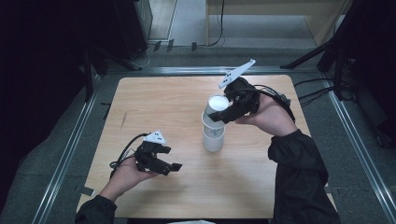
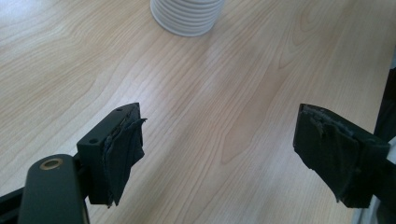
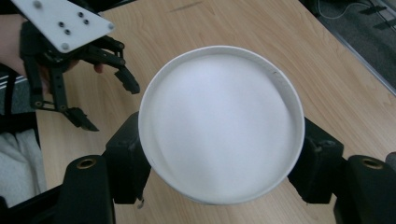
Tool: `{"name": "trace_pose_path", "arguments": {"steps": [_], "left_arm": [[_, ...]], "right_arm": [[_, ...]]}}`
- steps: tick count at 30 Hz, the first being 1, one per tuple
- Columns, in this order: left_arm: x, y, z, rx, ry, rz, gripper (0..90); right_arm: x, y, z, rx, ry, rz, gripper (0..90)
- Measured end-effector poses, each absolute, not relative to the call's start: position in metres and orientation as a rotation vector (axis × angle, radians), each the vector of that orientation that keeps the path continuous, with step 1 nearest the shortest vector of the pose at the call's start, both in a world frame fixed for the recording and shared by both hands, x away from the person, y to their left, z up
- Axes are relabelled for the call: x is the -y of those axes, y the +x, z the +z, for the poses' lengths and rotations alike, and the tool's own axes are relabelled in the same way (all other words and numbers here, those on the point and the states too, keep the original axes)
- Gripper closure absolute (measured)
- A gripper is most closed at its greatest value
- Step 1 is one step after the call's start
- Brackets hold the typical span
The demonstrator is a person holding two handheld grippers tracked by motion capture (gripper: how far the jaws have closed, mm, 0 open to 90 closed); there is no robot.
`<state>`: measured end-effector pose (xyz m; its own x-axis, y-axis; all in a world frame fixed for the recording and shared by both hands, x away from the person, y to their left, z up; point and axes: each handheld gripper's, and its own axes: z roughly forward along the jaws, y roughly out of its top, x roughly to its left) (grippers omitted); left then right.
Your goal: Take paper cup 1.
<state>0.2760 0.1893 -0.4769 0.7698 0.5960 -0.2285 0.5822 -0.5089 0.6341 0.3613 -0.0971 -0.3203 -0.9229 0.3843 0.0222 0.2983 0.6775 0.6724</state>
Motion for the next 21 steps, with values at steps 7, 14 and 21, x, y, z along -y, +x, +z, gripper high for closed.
{"name": "trace_pose_path", "arguments": {"steps": [7, 14, 21], "left_arm": [[-0.182, 0.283, -0.473, -0.833, 2.227, 0.022, 15.5], [-0.174, 0.290, -0.468, -0.757, 2.236, -0.003, 14.0], [-0.166, 0.299, -0.464, -0.689, 2.230, -0.052, 11.0]], "right_arm": [[0.107, 0.339, -0.308, -2.752, 0.536, 1.088, 32.4], [0.114, 0.328, -0.310, -2.764, 0.546, 1.085, 32.3], [0.121, 0.317, -0.327, -2.811, 0.553, 1.064, 32.5]]}}
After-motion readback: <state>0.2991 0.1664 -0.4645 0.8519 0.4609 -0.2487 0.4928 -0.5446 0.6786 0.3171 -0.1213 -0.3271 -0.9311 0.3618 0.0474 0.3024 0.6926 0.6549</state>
